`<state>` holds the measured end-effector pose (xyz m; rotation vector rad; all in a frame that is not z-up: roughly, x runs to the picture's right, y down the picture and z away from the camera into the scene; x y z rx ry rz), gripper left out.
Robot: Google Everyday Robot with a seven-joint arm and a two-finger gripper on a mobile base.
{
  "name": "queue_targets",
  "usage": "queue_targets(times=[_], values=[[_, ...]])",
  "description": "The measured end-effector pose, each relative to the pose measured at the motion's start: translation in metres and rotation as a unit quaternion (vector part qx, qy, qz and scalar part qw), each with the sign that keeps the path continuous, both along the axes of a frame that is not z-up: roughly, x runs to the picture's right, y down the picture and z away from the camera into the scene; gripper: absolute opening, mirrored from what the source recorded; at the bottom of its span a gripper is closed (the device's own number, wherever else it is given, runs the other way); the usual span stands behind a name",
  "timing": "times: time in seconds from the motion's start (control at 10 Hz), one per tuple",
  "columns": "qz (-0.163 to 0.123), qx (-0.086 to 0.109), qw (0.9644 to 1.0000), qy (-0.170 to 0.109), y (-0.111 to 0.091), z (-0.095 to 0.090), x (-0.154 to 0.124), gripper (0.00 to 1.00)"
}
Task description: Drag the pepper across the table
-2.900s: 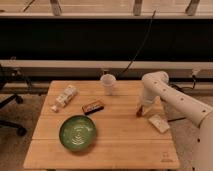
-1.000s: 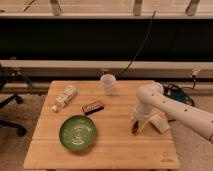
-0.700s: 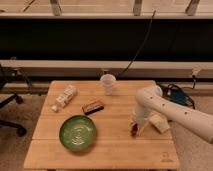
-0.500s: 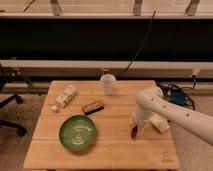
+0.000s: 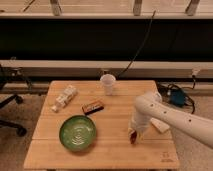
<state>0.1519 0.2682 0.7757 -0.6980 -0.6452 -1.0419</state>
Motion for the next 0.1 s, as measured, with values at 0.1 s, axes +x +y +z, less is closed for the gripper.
queue_targets(times=[0.1], values=[[-0.005,-0.006,0.9999,-0.011,0.0021,-0.0018,-0.002,0.08]])
